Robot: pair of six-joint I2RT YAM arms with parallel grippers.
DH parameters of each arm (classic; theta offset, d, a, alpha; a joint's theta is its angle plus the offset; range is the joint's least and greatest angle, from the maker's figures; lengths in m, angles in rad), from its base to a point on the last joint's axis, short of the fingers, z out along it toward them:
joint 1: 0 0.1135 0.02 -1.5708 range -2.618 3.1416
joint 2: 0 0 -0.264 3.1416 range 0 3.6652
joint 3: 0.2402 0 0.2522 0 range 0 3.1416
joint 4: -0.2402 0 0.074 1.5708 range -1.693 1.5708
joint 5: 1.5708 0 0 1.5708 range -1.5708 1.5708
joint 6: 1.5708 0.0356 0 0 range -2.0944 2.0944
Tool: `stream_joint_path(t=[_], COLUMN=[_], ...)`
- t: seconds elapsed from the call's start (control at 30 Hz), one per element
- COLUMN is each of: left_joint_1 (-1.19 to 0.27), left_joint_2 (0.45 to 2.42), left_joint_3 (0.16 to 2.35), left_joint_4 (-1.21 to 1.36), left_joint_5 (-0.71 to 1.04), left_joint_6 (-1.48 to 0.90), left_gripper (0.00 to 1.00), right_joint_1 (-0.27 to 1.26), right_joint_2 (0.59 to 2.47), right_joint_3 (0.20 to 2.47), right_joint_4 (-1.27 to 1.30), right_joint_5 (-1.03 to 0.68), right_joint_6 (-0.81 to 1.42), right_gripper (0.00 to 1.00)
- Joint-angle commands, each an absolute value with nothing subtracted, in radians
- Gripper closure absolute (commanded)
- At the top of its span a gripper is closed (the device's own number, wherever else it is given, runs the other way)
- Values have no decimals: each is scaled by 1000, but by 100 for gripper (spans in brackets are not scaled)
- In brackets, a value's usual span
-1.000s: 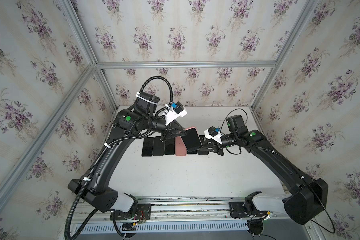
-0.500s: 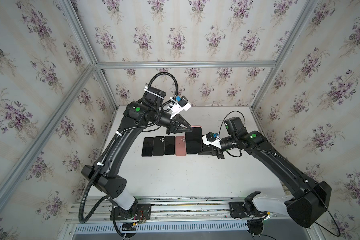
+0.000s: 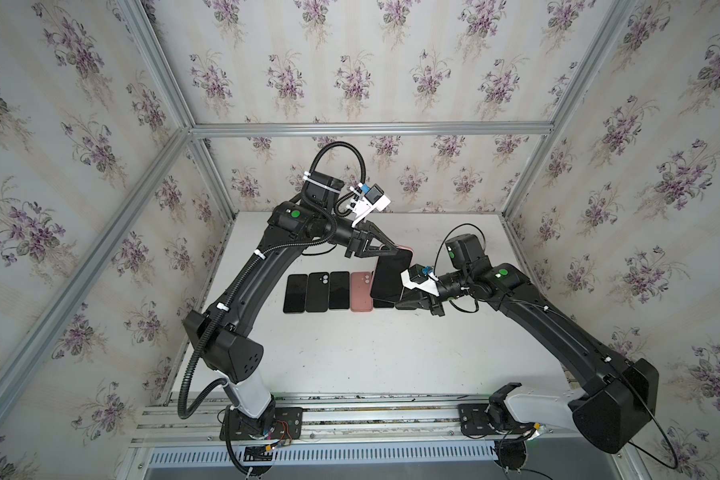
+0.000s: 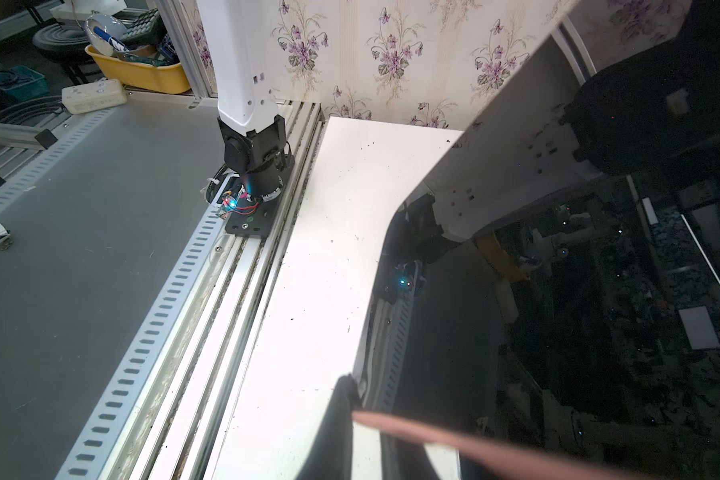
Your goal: Take the phone out of the phone case
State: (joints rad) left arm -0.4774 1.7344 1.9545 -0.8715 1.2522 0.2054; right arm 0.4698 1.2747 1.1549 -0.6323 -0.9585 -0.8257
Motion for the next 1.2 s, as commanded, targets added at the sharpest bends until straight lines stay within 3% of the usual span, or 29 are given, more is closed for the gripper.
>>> stream_joint_path(t=[0.0, 0.37, 0.53, 0.73, 0.8, 0.93, 1.17], left_joint_1=[-492, -502, -465, -405, -376, -353, -351], left_joint_2=[1754, 1785, 1764, 1713, 1690, 1661, 1672], left_joint_3=[1948, 1949, 1974, 1944, 1884, 1786, 1689], left_joint_4=[-872, -820, -798, -633, -480, -215, -15], left_joint_5=[1299, 1319, 1324, 1241, 1235, 1229, 1236], left_joint_6=[96, 19, -22, -239, -394, -674, -885], left_gripper=[100, 100, 100, 100, 100, 100, 100], right_joint_1=[472, 472, 471, 471, 469, 469, 469], right_joint_2=[1275, 1242, 1154, 1007, 963, 906, 926], right_joint_3=[1163, 1114, 1001, 822, 778, 718, 644], right_joint_4=[-384, -284, -204, -9, 41, 122, 429], right_joint_5=[-967, -896, -824, -660, -621, -657, -687], right_joint_6=[-834, -778, -650, -290, -175, 19, 381], right_gripper=[100, 100, 90, 57, 52, 49, 48])
